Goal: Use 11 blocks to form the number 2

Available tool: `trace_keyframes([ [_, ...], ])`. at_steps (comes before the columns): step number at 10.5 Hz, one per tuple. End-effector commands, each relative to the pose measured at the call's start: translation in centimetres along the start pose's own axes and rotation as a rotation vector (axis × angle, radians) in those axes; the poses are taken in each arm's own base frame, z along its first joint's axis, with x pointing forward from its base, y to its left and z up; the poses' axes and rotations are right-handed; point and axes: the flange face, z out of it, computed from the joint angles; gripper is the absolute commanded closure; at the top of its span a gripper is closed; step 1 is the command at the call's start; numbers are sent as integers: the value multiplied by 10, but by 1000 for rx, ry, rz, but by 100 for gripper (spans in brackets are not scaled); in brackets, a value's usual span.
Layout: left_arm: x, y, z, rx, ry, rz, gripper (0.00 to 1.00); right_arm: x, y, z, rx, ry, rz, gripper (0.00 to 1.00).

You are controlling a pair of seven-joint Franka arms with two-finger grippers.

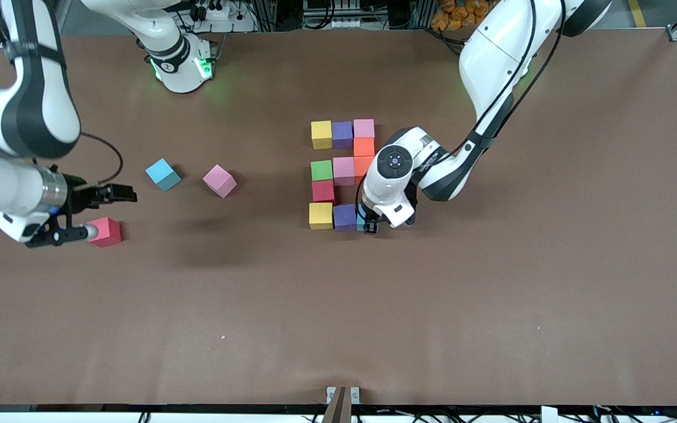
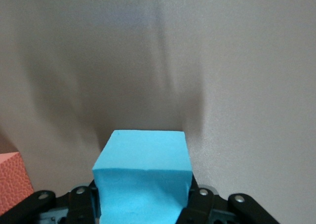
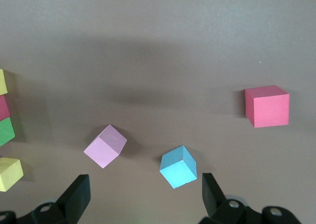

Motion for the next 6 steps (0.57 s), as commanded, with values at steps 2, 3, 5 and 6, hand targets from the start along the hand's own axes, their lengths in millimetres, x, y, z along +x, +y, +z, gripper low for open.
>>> trace_keyframes([
  [2,-7,10,9,-15,-3,-24,57,-44,-9,-41,-108,100,45,0],
  [3,-8,14,7,-20,-8,-27,56,-45,-10,-65,-110,139,68,0],
  [5,-8,14,9,-19,-7,-25,56,-52,-16,-115,-112,189,72,0],
  [6,-8,14,9,-21,-6,-21,37,-57,-19,-126,-100,177,65,0],
])
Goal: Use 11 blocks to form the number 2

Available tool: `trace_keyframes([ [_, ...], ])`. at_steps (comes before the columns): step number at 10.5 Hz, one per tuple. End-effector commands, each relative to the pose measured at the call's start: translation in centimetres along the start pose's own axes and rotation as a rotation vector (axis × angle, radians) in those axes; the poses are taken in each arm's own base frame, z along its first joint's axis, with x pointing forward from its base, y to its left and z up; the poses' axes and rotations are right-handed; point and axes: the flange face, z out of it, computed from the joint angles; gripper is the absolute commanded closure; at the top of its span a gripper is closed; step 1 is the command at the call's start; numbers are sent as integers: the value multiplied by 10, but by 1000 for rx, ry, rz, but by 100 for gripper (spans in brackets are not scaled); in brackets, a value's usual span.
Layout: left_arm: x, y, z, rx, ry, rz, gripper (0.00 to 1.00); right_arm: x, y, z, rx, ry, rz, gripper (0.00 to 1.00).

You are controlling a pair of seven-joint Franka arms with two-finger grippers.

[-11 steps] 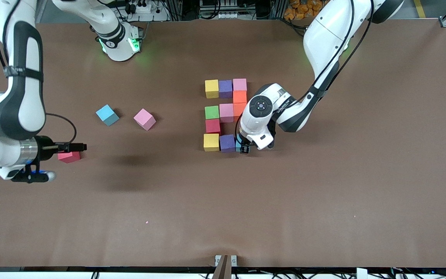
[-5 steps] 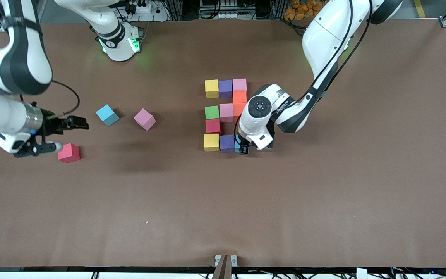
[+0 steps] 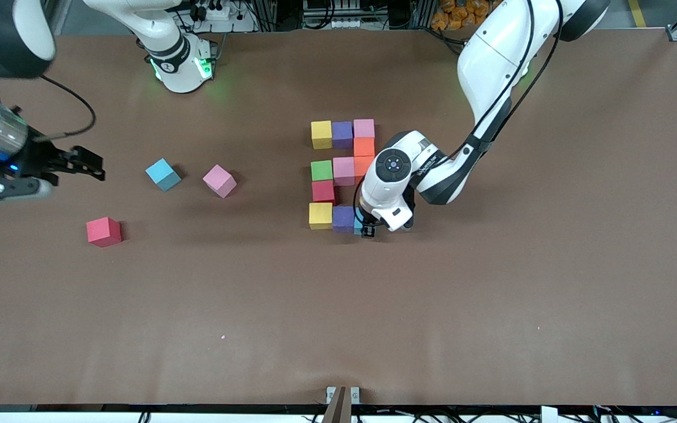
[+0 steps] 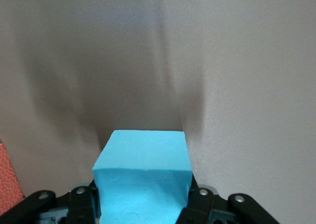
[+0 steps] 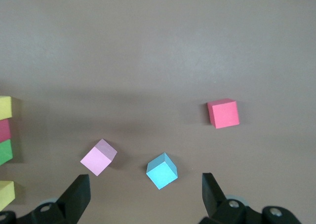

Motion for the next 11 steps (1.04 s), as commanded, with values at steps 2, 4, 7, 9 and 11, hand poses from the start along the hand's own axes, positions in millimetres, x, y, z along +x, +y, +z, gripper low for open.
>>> trace_keyframes([
  [2,-2,6,1,-19,14,2,0,-9,-7,-56,-4,2,-11,0],
  [4,3,14,-21,-30,22,-4,0,-11,-4,-64,-2,-1,-18,0],
  [7,-1,18,-73,-54,45,14,0,-15,11,-67,0,-9,-78,0],
  [9,-1,20,-103,-71,56,38,0,-10,15,-65,-3,12,-7,0],
  [11,14,26,-142,-65,80,143,0,-13,15,-68,-1,8,-1,0],
])
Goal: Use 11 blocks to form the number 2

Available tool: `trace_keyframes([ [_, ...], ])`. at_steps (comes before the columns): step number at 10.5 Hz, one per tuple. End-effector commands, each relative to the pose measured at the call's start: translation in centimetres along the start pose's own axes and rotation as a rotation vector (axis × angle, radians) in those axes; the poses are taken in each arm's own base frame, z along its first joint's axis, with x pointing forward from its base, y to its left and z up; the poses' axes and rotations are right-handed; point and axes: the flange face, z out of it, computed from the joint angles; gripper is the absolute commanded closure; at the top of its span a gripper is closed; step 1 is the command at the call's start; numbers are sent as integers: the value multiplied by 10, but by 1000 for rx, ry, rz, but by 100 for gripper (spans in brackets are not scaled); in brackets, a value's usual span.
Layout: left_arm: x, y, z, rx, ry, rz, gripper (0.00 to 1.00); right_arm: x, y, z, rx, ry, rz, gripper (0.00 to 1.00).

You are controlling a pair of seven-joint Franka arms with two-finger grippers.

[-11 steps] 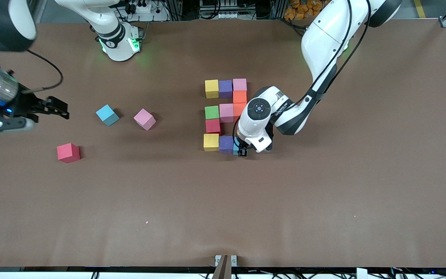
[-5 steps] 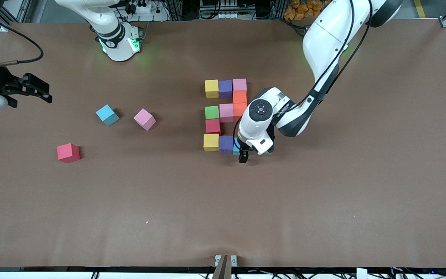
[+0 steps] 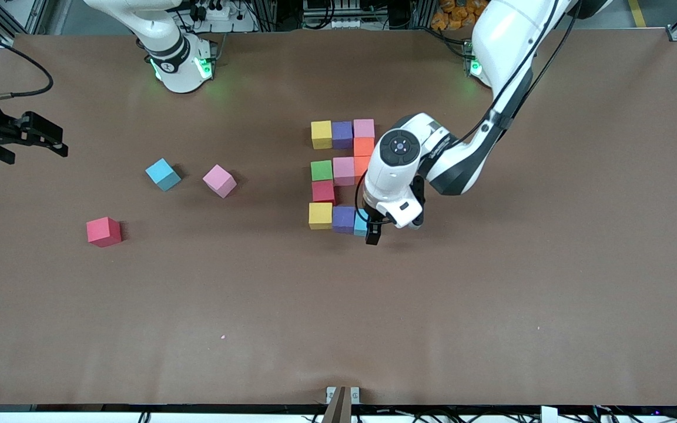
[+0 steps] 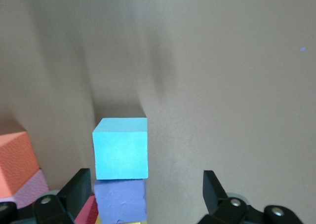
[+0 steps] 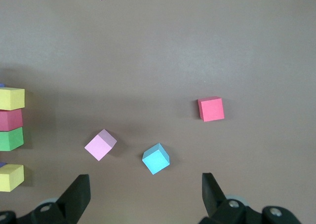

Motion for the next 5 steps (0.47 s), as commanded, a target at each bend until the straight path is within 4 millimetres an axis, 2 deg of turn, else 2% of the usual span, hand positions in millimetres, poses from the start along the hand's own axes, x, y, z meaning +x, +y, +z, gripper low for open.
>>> trace_keyframes([
  [1,24,2,-45,16,54,156,0,-2,13,-6,-1,-3,36,0],
  [2,35,4,-60,34,73,243,0,0,22,-10,-1,8,48,0],
  [3,52,7,-75,52,90,300,0,0,21,-14,-4,16,51,0],
  [4,58,5,-83,74,101,376,0,0,21,-14,-4,15,49,0],
  [5,72,10,-97,69,103,438,0,1,18,-13,-3,13,49,0],
])
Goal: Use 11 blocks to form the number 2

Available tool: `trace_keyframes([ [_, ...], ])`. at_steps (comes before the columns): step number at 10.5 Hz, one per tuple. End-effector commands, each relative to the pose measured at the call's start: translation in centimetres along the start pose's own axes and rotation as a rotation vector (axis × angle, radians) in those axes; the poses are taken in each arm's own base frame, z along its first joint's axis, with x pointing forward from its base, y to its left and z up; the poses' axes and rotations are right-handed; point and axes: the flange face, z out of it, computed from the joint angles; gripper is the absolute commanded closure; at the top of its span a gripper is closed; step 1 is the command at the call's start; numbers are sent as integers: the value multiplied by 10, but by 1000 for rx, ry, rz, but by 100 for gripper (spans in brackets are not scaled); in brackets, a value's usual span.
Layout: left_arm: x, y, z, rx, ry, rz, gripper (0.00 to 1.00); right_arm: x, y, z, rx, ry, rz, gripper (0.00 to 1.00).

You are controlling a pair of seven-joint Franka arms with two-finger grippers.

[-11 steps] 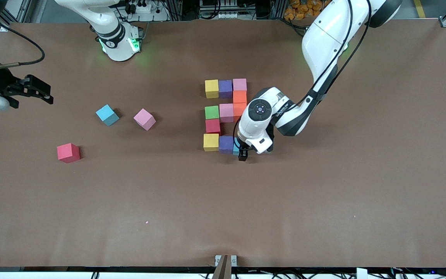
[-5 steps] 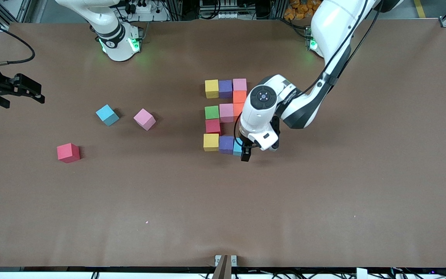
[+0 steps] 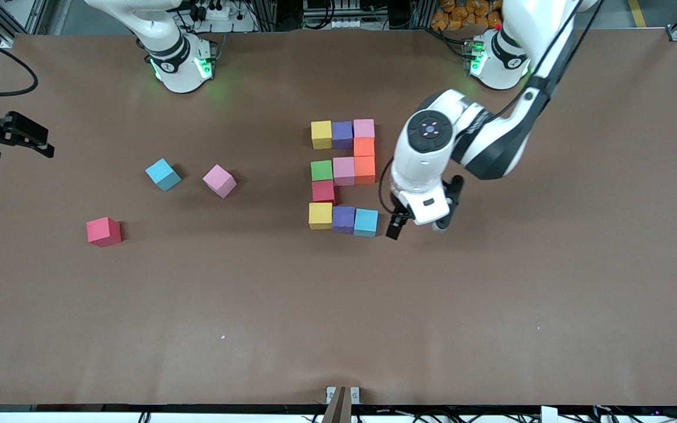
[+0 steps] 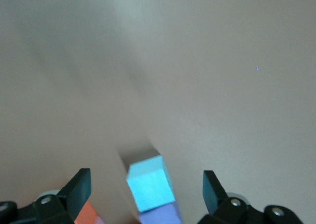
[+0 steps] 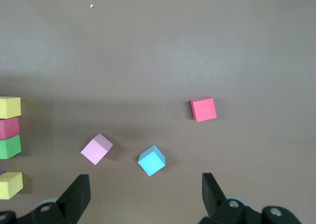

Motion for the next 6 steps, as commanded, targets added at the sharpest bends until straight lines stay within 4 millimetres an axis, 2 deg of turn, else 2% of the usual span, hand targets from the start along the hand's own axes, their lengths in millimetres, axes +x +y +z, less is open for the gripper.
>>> trace_keyframes([
  [1,22,-12,-28,16,22,143,0,4,-2,-4,-2,-4,8,0],
  [2,30,-14,-38,19,29,199,0,4,-2,-3,-2,-5,8,0],
  [4,73,-18,-61,-3,46,314,0,4,-3,-3,-2,-4,8,0],
  [5,90,-21,-63,13,44,377,0,5,-2,-3,-2,-1,10,0],
  [6,95,-24,-70,19,52,454,0,5,-3,-3,-2,-1,10,0],
])
